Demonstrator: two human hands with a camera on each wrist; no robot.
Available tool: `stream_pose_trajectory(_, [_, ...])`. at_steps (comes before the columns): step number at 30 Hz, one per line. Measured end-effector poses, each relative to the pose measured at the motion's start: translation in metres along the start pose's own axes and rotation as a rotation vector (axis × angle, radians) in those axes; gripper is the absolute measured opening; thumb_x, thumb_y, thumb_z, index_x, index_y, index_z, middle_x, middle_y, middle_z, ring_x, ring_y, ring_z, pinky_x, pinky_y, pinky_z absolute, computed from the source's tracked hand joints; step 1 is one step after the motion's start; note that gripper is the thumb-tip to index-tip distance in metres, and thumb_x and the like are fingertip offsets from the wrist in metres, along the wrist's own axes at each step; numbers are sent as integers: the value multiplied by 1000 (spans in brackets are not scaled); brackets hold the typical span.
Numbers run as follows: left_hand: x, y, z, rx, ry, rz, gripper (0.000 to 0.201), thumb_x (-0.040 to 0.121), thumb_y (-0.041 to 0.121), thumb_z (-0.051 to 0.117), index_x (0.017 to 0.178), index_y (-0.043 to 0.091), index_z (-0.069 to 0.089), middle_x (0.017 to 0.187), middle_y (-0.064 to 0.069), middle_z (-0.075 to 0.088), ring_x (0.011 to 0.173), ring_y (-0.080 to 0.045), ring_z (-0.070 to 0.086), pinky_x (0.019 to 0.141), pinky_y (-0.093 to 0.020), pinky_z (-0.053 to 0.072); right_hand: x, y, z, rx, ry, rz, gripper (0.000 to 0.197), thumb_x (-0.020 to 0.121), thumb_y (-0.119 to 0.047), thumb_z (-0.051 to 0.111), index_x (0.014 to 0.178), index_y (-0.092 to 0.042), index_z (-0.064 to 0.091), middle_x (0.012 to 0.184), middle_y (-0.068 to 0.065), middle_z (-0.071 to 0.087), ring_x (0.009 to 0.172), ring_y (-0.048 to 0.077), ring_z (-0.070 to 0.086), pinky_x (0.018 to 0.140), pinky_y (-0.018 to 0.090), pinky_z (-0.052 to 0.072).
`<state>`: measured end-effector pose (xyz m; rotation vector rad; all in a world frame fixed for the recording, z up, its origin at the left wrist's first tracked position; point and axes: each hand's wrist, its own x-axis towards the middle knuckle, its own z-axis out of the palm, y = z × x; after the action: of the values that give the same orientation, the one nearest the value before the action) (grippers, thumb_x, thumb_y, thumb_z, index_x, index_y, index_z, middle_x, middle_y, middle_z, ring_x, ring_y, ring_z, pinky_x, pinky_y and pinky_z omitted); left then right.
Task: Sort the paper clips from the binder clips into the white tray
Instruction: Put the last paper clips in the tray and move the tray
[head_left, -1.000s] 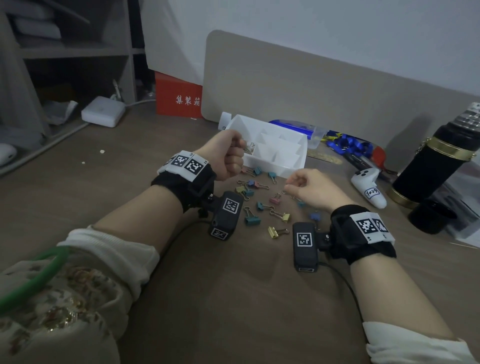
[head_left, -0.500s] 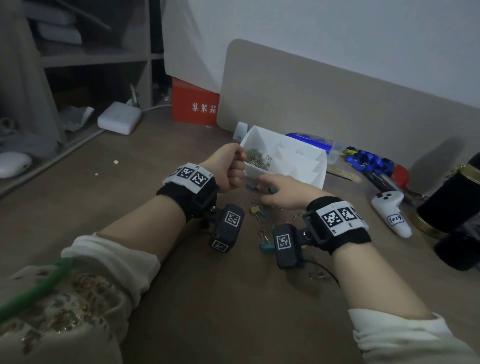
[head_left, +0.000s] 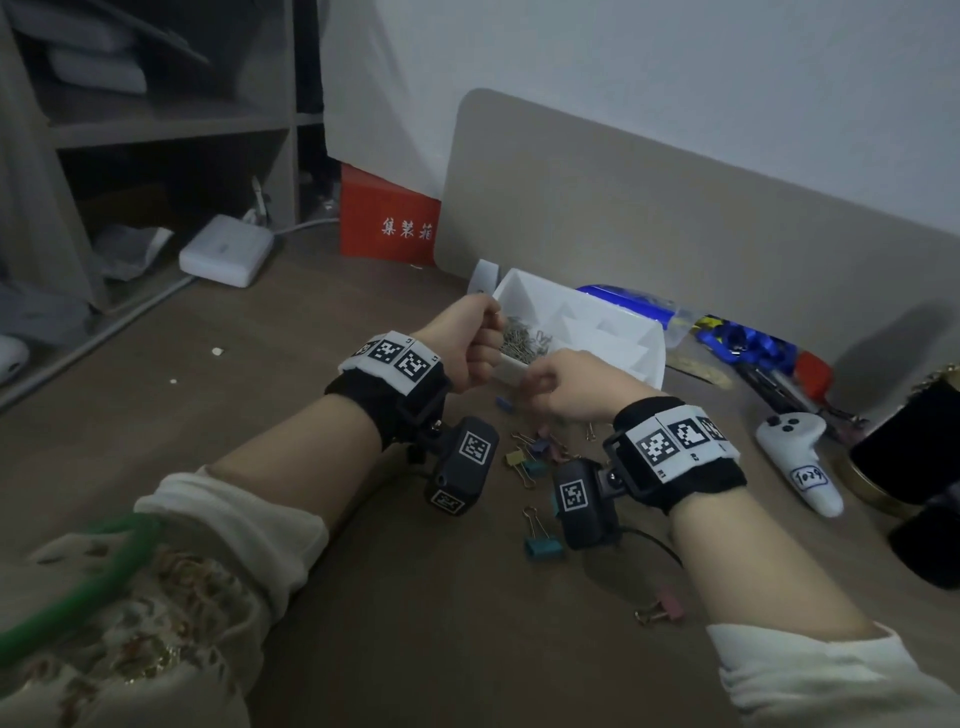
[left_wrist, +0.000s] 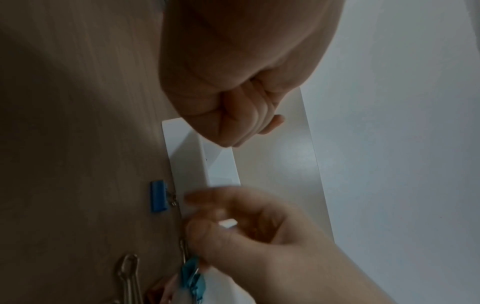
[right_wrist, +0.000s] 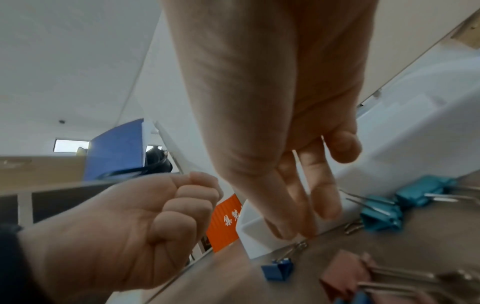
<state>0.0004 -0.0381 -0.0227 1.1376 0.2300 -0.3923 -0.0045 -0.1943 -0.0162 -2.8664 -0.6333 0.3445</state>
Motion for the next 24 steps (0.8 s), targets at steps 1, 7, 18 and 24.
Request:
stream_pose_trajectory(1, [2,-1,-1,-6,-2,-2,33,93,23,36,60,21,35,39,9,20,29,-7,13,33,-12,9,3,-2,1,10,-10,-18,20,85,-10,56,99,-20,66,94,2,66,81,19,62,65,26,47])
stream_pose_trajectory(7, [9,-1,-5,-20,12,-11,32,92,22,37,60,19,37,41,9,18,30,-7,11,32,-11,10,11,-9,-5,98,-83,-65,26,86,-4,52,82,-25,67,73,-6,67,60,11,66,57,20,50])
stream_pose_trajectory(18, [36,18,22,-65,34,-6,36,98,29,32,67,15,41,53,3,27,38,-9,20,35,-15,15,26,20,-40,152,222,-41,22,97,-27,49,106,-16,67,99,-3,68,92,13,62,81,27,44])
stream_pose_trajectory(24, [58,30,36,-82,175,19,30,92,34,40,75,13,52,60,2,45,50,-11,37,48,-20,30,43,13,-42,441,117,2,43,105,-36,27,128,-13,55,122,2,61,110,16,57,84,28,48])
